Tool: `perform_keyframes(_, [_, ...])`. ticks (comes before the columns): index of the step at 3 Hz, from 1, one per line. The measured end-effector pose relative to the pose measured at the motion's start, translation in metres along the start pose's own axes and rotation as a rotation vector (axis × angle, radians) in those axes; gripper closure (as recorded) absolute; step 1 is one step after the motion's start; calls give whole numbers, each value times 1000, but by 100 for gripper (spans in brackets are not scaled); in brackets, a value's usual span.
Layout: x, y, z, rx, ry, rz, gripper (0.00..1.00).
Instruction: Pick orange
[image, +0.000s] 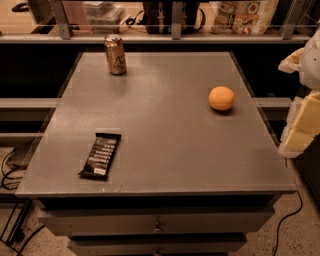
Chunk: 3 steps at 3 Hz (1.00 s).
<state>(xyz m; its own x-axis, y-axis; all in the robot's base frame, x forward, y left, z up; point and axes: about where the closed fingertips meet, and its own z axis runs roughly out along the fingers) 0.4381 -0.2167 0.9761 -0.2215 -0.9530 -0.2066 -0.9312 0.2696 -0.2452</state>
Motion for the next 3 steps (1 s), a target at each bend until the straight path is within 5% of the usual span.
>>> perform_keyframes(2, [-5,-8,1,25,-36,22,0])
perform_keyframes(3, [-21,-22,19,40,-110,59,0])
